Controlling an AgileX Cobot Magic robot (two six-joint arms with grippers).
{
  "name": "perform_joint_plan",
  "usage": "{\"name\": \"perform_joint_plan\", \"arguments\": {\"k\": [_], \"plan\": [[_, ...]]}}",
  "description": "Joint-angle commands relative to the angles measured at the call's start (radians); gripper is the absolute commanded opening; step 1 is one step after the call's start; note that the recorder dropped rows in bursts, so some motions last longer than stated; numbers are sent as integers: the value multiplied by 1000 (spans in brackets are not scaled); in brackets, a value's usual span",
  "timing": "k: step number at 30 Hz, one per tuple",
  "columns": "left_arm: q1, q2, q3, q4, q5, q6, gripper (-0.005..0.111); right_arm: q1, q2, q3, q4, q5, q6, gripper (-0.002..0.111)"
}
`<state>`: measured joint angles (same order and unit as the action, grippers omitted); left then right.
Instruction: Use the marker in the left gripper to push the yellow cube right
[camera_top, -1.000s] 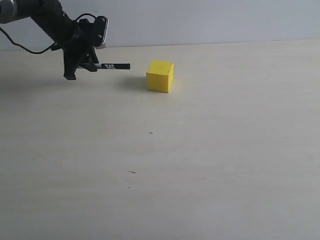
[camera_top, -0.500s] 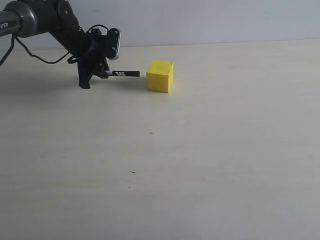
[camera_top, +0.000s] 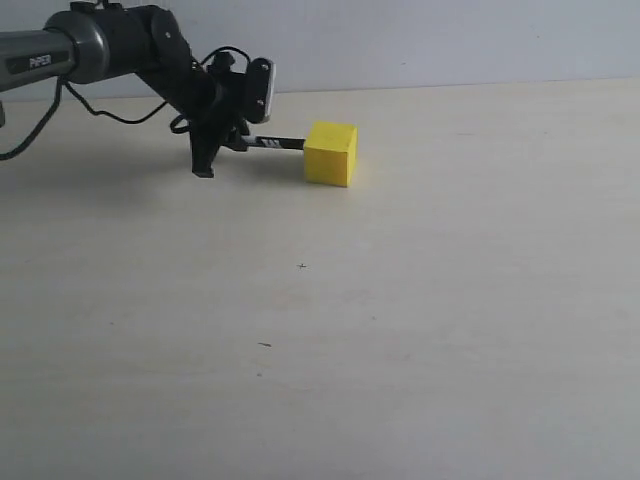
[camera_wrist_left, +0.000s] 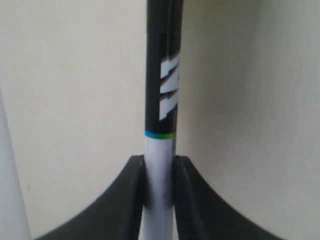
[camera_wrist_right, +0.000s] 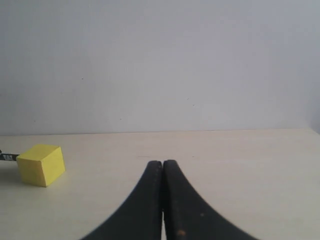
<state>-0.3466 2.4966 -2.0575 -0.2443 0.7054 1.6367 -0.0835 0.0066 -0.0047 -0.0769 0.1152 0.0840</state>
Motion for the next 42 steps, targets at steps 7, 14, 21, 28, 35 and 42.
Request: {"name": "perform_joint_plan", "arguments": {"k": [7,14,21,28,35,42], "plan": [[-17,-1,-42,-24,1,-47,0,-5,-7,5,-2,-6,0,0],[-6,3,-44,-26,18,-42,0,-5,-7,5,-2,-6,0,0],[-111,13,-52,-16,52,-38,0,-5,-7,5,-2,-6,0,0],[-117,13,-82,0,111,-131,0,-5,-7,5,-2,-6,0,0],[-104,13,-82,2,178,-196,0,-5,-7,5,-2,-6,0,0],[-162,23,-82,-13,42,-229,0,-5,-7,5,-2,-6,0,0]]}}
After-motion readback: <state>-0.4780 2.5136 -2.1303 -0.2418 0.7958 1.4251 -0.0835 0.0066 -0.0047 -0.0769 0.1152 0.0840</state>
